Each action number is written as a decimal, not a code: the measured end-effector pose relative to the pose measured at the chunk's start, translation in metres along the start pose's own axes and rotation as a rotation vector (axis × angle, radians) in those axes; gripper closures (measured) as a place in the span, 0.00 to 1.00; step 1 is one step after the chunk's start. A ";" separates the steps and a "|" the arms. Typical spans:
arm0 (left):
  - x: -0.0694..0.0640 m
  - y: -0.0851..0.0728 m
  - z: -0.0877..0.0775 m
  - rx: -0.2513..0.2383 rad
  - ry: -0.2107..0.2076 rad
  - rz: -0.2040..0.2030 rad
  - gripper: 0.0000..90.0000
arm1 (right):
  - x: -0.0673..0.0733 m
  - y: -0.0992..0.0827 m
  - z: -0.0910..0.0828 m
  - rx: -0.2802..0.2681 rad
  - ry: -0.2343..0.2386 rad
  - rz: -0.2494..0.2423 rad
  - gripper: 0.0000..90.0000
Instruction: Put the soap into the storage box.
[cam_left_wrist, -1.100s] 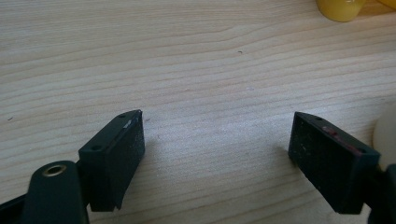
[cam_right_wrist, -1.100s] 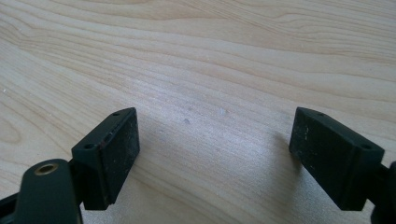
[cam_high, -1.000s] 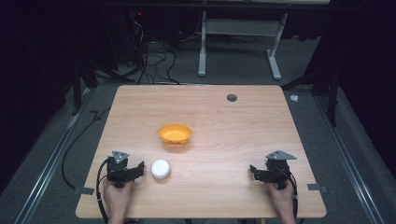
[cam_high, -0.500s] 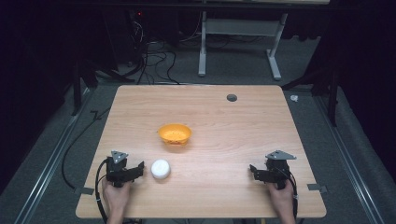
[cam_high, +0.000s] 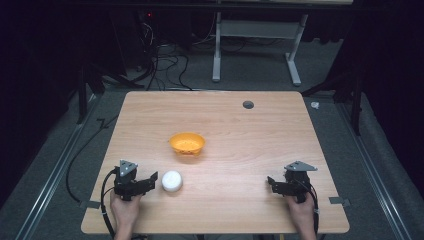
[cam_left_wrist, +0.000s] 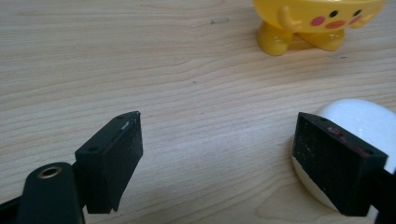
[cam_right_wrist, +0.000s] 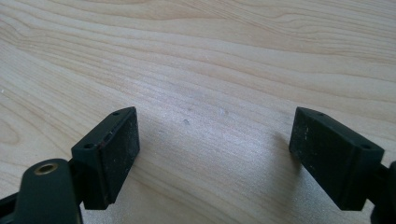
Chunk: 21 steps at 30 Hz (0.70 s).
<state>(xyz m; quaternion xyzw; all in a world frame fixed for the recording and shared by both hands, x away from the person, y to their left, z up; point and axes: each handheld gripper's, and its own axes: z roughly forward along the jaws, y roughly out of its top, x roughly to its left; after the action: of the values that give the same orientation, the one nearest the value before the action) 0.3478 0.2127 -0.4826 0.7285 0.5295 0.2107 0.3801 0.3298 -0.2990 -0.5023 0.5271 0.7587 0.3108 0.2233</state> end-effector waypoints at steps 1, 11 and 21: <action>-0.001 0.000 -0.001 -0.002 -0.006 0.000 0.19 | 0.000 0.000 0.000 0.000 0.000 0.000 0.19; -0.013 0.004 -0.010 -0.019 -0.071 0.024 0.18 | 0.000 0.000 0.000 0.000 0.000 -0.001 0.19; -0.028 0.008 -0.017 -0.029 -0.121 0.053 0.17 | 0.000 0.000 0.000 0.000 0.000 -0.001 0.19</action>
<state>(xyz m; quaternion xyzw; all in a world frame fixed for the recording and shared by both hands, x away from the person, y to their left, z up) 0.3308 0.1909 -0.4626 0.7479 0.4831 0.1840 0.4163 0.3296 -0.2992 -0.5024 0.5268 0.7589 0.3110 0.2234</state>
